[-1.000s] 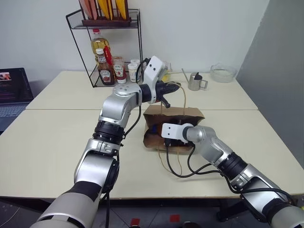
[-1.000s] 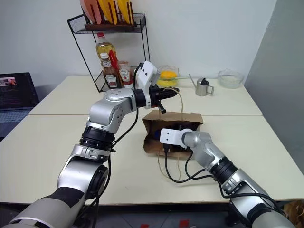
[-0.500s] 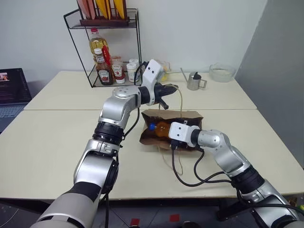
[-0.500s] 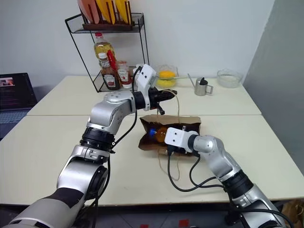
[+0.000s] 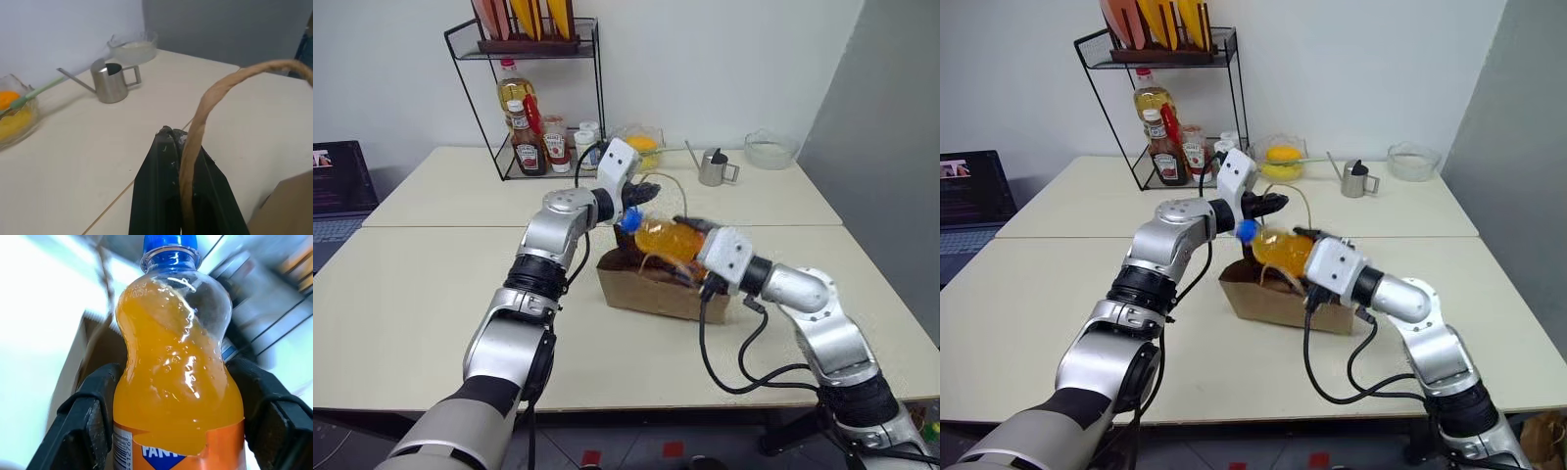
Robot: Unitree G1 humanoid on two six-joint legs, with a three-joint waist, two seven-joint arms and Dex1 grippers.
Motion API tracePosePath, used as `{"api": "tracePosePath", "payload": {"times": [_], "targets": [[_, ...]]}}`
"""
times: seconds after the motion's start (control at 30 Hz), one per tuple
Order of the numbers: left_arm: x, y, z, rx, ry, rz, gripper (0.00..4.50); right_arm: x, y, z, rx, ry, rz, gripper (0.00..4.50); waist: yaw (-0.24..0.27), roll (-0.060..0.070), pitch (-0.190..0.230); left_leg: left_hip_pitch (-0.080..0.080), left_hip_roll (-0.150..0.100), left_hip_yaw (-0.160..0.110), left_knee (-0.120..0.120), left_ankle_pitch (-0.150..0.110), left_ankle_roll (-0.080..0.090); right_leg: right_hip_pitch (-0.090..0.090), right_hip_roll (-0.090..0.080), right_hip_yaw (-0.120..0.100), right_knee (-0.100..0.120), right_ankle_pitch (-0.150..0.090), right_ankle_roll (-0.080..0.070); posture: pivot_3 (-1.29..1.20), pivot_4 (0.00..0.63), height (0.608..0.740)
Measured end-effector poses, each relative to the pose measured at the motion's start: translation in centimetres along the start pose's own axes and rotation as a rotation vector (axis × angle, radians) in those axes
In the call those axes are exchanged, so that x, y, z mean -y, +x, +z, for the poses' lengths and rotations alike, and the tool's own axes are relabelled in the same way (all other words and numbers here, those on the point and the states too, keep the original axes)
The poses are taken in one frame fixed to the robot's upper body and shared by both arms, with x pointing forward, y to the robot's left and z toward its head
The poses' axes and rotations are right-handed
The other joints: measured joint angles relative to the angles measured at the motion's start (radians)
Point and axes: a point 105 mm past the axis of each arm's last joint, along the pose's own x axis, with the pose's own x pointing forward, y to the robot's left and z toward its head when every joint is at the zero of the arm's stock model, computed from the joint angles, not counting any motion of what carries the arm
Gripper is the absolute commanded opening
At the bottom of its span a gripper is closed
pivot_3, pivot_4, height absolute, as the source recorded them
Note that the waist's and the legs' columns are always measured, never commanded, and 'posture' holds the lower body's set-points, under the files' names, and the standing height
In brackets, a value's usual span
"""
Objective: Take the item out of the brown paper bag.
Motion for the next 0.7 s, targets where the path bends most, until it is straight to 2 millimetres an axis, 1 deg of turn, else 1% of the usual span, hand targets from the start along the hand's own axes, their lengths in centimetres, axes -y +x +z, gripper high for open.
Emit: {"api": "tracePosePath", "payload": {"times": [0.03,0.13,0.2,0.23,0.3,0.33,0.37,0.43,0.47,0.53,0.63,0.7], "targets": [[-0.2,0.0,-0.3,-0.006,0.000,0.008,0.00,1.4,-0.4,0.8,0.021,-0.029,-0.065,3.16,0.000,0.000,0.000,0.000,0.000,0.000,0.000,0.000,0.000,0.000,0.000,0.000,0.000,0.000,0.000,0.00,0.150,0.740],[-0.4,0.0,-0.6,-0.009,0.000,0.022,0.00,5.8,-2.0,2.4,0.032,-0.130,-0.275,3.16,0.001,0.000,0.000,0.000,0.000,0.000,0.000,0.000,0.000,0.000,0.000,0.000,0.000,0.000,0.000,0.00,0.150,0.740],[-0.6,0.1,-0.4,-0.005,0.007,0.031,0.00,8.3,-3.2,2.5,-0.018,-0.223,-0.397,3.16,0.002,0.000,0.000,0.000,0.000,0.000,0.000,0.000,0.000,0.000,0.000,0.000,0.000,0.000,0.000,0.00,0.150,0.740],[-0.6,0.1,-0.3,0.000,0.012,0.033,0.00,9.4,-3.9,2.2,-0.053,-0.256,-0.447,3.16,0.003,0.000,0.000,0.000,0.000,0.000,0.000,0.000,0.000,0.000,0.000,0.000,-0.001,0.000,0.000,0.00,0.150,0.740],[-0.8,0.3,0.1,0.006,0.019,0.046,0.00,10.9,-5.2,0.7,-0.168,-0.341,-0.496,3.16,0.004,0.000,0.000,0.000,-0.001,0.001,0.000,0.000,0.000,0.000,-0.001,0.001,-0.001,0.000,0.000,0.00,0.150,0.740],[-0.9,0.4,0.4,0.013,0.024,0.054,0.00,11.3,-5.9,-0.3,-0.236,-0.381,-0.495,3.16,0.004,0.000,0.000,0.000,-0.001,0.001,0.000,0.000,0.000,0.000,-0.001,0.001,-0.001,0.000,0.000,0.00,0.150,0.740],[-1.1,0.4,0.7,0.022,0.027,0.066,0.00,11.7,-7.0,-2.1,-0.342,-0.434,-0.483,3.16,0.006,0.000,0.000,0.000,-0.002,0.001,0.000,0.000,0.000,0.000,-0.001,0.001,-0.001,0.000,0.000,0.00,0.150,0.740],[-2.0,0.1,1.1,0.039,0.023,0.107,0.00,11.6,-9.5,-6.3,-0.558,-0.471,-0.414,3.16,0.005,0.000,0.000,0.000,-0.002,0.002,0.000,0.000,0.000,0.000,-0.002,0.002,-0.001,0.000,0.000,0.00,0.150,0.740],[-2.5,0.0,1.4,0.048,0.023,0.125,0.00,11.1,-10.8,-8.5,-0.647,-0.454,-0.370,3.16,0.003,0.000,0.000,0.000,-0.002,0.002,-0.001,0.000,0.000,0.000,-0.001,0.002,-0.001,0.000,0.000,0.00,0.150,0.740],[-2.8,-0.2,1.4,0.052,0.026,0.138,0.00,9.1,-12.4,-12.0,-0.775,-0.411,-0.258,3.16,-0.001,0.000,0.000,0.001,-0.002,0.003,-0.001,0.000,0.000,0.000,-0.001,0.003,-0.001,0.000,0.000,0.00,0.150,0.740],[-2.4,0.1,1.2,0.051,0.021,0.124,0.00,5.4,-13.4,-15.5,-0.864,-0.350,-0.063,3.16,-0.014,0.001,0.001,0.001,-0.002,0.004,-0.001,0.000,0.000,0.000,-0.001,0.004,-0.001,0.000,0.000,0.00,0.150,0.740],[-1.9,0.4,1.2,0.053,0.020,0.106,0.00,3.2,-13.3,-16.8,-0.876,-0.307,0.031,3.16,-0.021,0.001,0.001,0.002,-0.002,0.004,-0.001,0.000,0.000,0.000,-0.001,0.004,0.000,0.000,0.000,0.00,0.150,0.740]]}}
